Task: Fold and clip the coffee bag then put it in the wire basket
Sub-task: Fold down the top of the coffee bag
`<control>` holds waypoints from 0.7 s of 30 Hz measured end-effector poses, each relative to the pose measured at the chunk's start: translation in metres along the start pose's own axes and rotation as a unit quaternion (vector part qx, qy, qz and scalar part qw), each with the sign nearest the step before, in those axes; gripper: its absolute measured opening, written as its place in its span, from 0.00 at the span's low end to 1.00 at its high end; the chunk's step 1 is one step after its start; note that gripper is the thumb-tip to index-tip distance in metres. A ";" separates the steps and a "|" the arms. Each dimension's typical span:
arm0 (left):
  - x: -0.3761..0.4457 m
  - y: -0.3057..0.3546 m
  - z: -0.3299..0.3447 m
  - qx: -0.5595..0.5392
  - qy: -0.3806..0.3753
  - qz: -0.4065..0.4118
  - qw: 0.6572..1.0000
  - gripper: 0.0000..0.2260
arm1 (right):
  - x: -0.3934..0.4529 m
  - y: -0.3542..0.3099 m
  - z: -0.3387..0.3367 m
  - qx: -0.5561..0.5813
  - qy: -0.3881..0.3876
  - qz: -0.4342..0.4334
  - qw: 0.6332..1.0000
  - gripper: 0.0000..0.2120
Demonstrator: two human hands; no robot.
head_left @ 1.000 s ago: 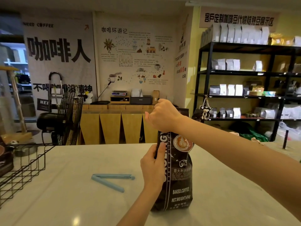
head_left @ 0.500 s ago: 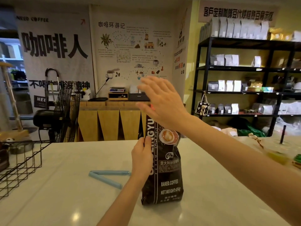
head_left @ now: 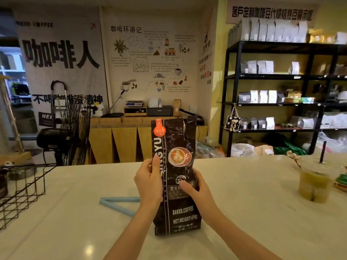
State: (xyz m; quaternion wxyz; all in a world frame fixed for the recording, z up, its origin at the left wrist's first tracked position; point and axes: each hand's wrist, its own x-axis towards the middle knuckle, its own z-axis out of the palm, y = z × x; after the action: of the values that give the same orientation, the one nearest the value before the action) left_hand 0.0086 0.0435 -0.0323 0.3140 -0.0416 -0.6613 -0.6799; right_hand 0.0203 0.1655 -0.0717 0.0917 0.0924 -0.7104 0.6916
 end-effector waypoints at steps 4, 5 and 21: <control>-0.004 0.009 0.004 0.023 0.003 0.000 1.000 0.16 | -0.003 0.002 0.003 -0.022 0.034 -0.031 0.999 0.39; -0.003 0.013 0.006 0.048 0.018 0.048 0.998 0.19 | -0.005 0.001 0.004 -0.026 0.041 -0.037 0.998 0.38; 0.058 0.069 0.054 0.485 -0.235 0.687 0.487 0.27 | -0.013 -0.010 0.006 -0.054 0.002 -0.073 0.996 0.28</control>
State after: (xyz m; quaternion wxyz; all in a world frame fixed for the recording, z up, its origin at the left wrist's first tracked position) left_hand -0.0241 0.0769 0.0620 0.4849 -0.4821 -0.6974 0.2149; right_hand 0.0351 0.1590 -0.0654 0.1485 0.1375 -0.7378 0.6439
